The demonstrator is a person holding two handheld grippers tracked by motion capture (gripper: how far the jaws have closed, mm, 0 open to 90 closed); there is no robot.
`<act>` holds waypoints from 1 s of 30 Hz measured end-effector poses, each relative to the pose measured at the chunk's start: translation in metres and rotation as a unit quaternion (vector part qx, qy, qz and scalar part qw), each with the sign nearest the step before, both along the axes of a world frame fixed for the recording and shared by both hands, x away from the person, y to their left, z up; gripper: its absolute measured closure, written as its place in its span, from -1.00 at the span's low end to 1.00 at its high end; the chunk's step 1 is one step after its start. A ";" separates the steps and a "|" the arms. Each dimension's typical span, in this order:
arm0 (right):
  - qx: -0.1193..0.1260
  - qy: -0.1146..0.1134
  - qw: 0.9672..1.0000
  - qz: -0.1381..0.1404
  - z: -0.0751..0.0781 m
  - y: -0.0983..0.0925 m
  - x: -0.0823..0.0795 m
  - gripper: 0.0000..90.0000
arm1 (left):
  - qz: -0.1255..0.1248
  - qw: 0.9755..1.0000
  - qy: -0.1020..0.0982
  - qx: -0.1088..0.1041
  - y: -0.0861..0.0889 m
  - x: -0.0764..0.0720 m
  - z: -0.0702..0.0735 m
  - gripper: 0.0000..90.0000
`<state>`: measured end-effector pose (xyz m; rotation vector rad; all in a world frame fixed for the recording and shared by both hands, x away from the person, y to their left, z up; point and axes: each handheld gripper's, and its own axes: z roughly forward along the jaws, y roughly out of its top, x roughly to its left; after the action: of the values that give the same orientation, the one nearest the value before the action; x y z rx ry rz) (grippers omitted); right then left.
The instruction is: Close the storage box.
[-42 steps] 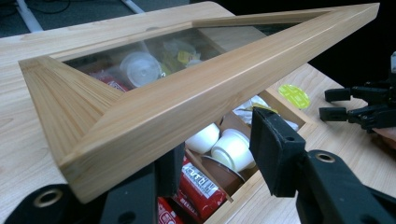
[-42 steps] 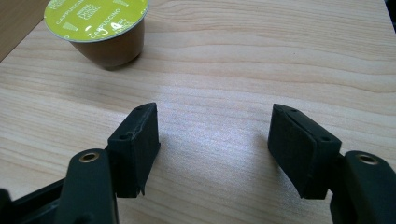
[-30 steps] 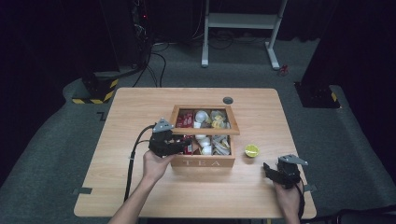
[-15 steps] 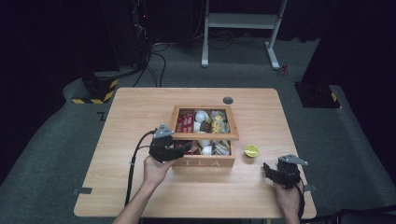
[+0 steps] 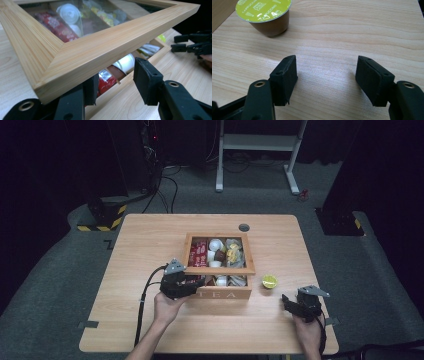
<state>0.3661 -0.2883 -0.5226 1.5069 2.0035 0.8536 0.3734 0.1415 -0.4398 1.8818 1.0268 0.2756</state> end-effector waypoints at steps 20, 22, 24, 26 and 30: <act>0.001 -0.001 1.000 0.000 0.000 0.000 0.000 -0.26 | -0.007 1.000 0.010 0.017 0.001 -0.007 -0.017 0.36; 0.001 0.000 1.000 0.000 0.000 0.000 0.000 -0.26 | -0.008 1.000 0.009 0.013 0.001 -0.008 -0.020 0.36; 0.000 0.000 1.000 0.001 0.000 0.000 0.000 -0.26 | -0.006 1.000 0.011 0.002 0.001 -0.010 -0.021 0.36; 0.000 0.000 1.000 0.002 0.000 0.000 0.000 -0.26 | -0.007 1.000 0.010 -0.002 -0.001 -0.012 -0.022 0.37; 0.002 0.001 1.000 0.000 0.000 0.000 0.000 -0.26 | -0.015 1.000 0.004 0.009 -0.004 -0.017 -0.021 0.37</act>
<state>0.3661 -0.2880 -0.5225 1.5106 2.0046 0.8558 0.3567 0.1373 -0.4609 1.9141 1.0032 0.2602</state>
